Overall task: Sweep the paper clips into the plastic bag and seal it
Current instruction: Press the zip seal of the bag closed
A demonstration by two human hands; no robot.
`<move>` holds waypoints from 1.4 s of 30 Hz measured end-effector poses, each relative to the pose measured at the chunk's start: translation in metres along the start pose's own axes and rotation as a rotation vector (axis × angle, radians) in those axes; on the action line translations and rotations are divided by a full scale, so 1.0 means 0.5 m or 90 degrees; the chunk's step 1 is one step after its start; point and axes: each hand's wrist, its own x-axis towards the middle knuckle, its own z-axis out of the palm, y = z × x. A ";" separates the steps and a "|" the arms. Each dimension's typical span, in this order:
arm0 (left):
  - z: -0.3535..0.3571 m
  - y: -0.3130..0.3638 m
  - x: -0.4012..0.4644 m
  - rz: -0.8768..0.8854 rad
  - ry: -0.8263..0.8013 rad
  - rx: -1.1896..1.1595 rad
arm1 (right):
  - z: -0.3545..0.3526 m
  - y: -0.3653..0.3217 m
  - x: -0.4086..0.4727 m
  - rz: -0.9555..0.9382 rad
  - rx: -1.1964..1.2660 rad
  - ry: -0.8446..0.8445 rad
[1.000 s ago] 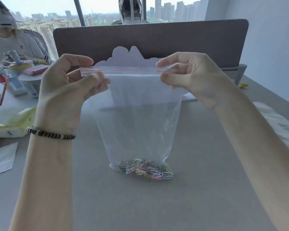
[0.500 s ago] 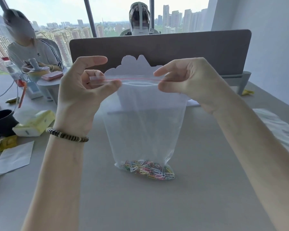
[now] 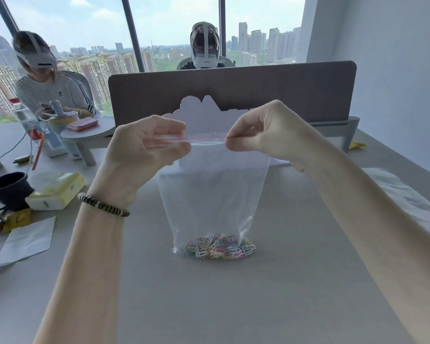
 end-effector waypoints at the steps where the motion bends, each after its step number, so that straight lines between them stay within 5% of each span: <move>1: 0.001 0.002 0.000 -0.001 -0.018 0.015 | 0.000 -0.002 -0.002 -0.001 -0.005 0.005; 18: -0.022 0.039 -0.010 0.071 -0.081 0.109 | 0.010 -0.053 -0.017 -0.066 -0.151 0.012; 22: -0.026 0.041 -0.014 0.087 -0.101 0.133 | 0.018 -0.064 -0.022 -0.061 -0.183 -0.053; 42: -0.017 0.028 -0.029 0.064 -0.106 0.120 | 0.058 -0.057 -0.042 -0.084 -0.135 -0.005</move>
